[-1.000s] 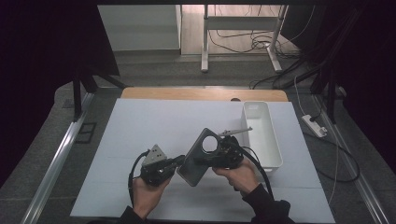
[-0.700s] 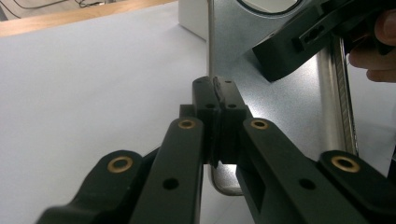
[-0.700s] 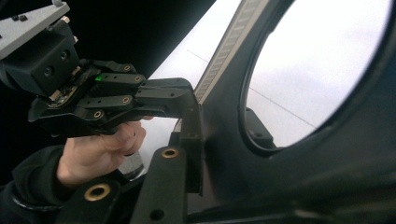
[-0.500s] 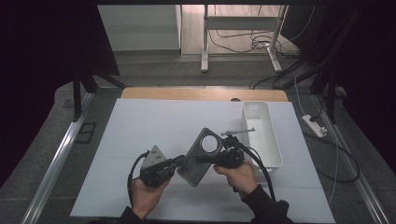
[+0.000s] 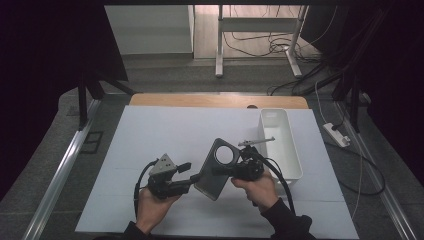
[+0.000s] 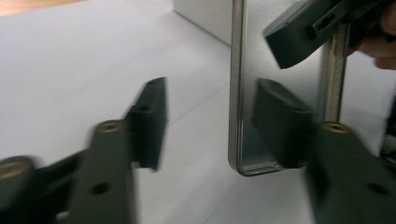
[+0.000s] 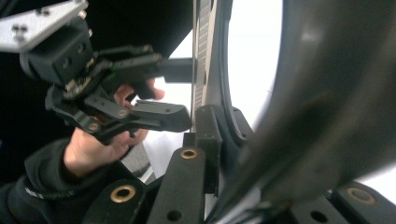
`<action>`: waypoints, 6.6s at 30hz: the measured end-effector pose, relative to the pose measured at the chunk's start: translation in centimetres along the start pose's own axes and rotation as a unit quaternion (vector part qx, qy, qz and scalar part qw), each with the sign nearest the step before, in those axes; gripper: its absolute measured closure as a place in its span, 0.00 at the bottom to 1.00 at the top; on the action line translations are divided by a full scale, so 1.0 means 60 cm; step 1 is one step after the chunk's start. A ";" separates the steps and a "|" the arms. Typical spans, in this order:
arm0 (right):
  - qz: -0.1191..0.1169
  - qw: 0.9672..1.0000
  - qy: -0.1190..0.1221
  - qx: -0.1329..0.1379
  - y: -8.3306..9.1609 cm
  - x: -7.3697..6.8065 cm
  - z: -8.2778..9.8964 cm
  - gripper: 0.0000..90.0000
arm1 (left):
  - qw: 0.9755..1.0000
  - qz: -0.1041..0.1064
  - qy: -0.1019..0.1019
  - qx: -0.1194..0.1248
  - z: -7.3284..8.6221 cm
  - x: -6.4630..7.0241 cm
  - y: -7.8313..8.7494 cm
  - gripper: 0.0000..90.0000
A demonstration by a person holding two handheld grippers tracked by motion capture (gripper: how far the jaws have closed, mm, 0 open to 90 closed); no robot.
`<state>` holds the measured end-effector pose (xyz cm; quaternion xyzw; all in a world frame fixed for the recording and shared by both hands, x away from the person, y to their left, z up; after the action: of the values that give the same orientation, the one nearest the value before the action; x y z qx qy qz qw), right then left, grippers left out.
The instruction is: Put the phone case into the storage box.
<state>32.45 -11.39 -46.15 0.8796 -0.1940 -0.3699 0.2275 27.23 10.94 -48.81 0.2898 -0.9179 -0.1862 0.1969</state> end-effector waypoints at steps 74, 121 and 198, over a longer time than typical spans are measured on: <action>-0.081 0.972 0.216 -0.048 0.003 -0.054 0.025 0.93 | 0.950 0.288 -0.050 -0.112 0.023 0.027 -0.040 0.92; 0.132 0.968 0.209 0.038 0.041 -0.025 -0.004 0.00 | 0.984 0.100 -0.003 -0.148 0.021 -0.003 -0.027 0.94; 0.104 0.961 0.249 0.059 0.083 -0.056 -0.024 0.88 | 0.974 0.178 -0.027 -0.137 0.027 0.018 -0.038 0.76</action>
<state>30.46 -13.39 -40.63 0.9307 -0.2433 -0.1009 0.2538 26.73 8.91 -50.96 0.0873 -0.9255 -0.2802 0.2395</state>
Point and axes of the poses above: each handheld gripper's, and its own axes: y roughly backward along the jaws, z roughly out of its underside, x roughly to its right, the point moved 3 cm from there along -y, roughly forward along the jaws, and after that the axes turned 5 degrees about z, right-handed, at the moved point
